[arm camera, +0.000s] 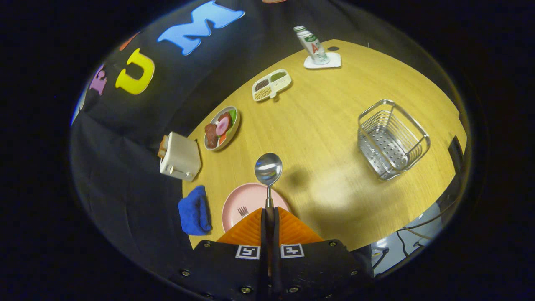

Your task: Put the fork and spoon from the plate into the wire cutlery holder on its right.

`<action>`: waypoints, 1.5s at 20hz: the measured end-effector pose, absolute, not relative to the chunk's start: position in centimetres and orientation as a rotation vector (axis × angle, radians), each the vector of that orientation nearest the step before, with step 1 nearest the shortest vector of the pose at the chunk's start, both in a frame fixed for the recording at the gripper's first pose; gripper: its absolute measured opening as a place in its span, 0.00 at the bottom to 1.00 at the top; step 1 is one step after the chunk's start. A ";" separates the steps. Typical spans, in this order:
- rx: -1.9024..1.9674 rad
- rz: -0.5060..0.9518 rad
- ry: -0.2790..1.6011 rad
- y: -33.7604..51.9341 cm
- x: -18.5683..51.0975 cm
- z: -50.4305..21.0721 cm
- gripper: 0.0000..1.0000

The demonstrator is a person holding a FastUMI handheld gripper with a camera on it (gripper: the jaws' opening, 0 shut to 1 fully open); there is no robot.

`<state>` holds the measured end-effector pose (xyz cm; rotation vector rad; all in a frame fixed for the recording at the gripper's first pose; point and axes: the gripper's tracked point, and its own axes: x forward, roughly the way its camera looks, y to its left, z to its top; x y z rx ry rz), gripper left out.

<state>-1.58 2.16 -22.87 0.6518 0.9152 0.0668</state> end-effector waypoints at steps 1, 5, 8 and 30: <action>0.674 0.034 0.896 0.7 -1.6 -22.5 0.04; 0.759 -0.118 0.820 -5.6 -2.6 -21.6 0.04; 0.815 -0.212 0.796 -8.9 -3.4 -21.8 0.04; 0.813 -0.345 0.764 -12.1 -2.4 -21.0 0.27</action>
